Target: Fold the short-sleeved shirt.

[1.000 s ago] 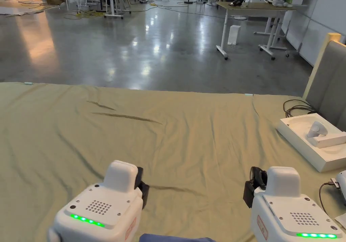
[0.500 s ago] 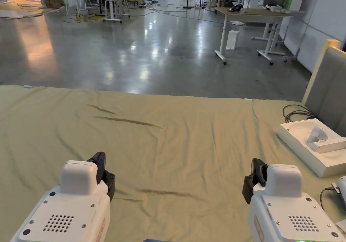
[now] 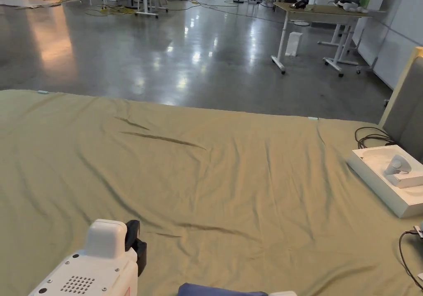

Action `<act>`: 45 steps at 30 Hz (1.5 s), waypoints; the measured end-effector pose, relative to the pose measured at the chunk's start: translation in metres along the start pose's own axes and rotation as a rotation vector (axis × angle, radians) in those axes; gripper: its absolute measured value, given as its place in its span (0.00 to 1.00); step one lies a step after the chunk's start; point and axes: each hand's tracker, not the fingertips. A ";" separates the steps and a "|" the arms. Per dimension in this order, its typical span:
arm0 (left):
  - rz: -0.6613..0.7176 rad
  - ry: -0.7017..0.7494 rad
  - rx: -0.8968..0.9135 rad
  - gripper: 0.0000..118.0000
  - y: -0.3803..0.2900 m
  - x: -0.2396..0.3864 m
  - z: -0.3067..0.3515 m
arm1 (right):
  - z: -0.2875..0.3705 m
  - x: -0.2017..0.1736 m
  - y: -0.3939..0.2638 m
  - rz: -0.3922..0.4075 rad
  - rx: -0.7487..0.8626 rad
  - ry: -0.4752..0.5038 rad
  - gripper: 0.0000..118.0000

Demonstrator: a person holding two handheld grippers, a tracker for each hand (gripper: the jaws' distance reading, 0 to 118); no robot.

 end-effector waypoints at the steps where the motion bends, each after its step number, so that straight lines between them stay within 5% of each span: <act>1: 0.004 -0.006 -0.026 0.02 -0.004 -0.001 0.000 | -0.007 -0.002 -0.006 0.003 -0.012 -0.009 0.00; 12: 0.130 -0.189 -0.379 0.03 -0.046 -0.013 -0.021 | -0.044 0.008 -0.023 -0.031 -0.079 -0.067 0.00; 16: 0.263 -0.312 -0.541 0.41 -0.053 -0.027 -0.047 | -0.045 0.009 -0.024 -0.031 -0.082 -0.062 0.00; 20: 0.340 -0.389 -0.602 0.54 -0.064 -0.040 -0.067 | -0.045 0.011 -0.024 -0.028 -0.089 -0.055 0.00; 26: 0.562 -0.647 -0.655 0.55 -0.087 -0.065 -0.099 | -0.044 0.013 -0.021 -0.034 -0.096 -0.045 0.00; 31: 0.590 -0.643 -0.769 0.55 -0.111 -0.062 -0.124 | -0.045 0.015 -0.021 -0.039 -0.102 -0.037 0.00; 37: 0.813 -0.839 -0.805 0.55 -0.130 -0.058 -0.137 | -0.046 0.015 -0.021 -0.038 -0.111 -0.037 0.00; 45: 0.686 -0.776 -0.821 0.49 -0.121 -0.034 -0.138 | -0.047 0.016 -0.020 -0.044 -0.120 -0.040 0.00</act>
